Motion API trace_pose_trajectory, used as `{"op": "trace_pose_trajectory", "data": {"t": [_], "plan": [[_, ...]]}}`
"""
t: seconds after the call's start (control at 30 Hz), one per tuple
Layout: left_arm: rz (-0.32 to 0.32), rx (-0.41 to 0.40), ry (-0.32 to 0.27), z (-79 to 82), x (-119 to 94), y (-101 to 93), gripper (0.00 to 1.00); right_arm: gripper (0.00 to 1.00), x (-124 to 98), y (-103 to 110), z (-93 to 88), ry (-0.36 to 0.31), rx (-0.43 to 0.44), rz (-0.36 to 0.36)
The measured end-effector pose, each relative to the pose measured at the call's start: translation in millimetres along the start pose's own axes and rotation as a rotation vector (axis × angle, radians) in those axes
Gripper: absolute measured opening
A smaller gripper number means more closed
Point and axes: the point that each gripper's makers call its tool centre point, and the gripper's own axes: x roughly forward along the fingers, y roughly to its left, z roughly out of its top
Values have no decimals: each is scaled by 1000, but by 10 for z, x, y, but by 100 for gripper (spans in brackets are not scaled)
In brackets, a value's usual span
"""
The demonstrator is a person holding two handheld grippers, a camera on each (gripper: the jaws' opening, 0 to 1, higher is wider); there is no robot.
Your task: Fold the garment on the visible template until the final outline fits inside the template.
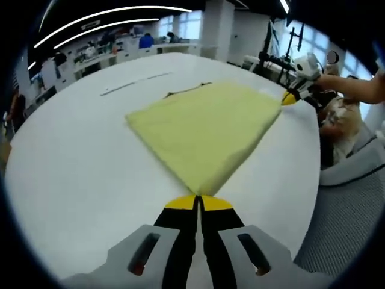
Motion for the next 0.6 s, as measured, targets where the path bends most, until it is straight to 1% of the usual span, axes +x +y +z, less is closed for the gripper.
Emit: {"op": "trace_pose_trajectory", "data": {"t": [0.4,0.6], "plan": [[-3,5,7,-60,-63,-100,0,0,-53,74,-80,-5,13,8],[0,17,7,-58,-84,-118,0,0,-69,97,-100,-11,23,3]]}}
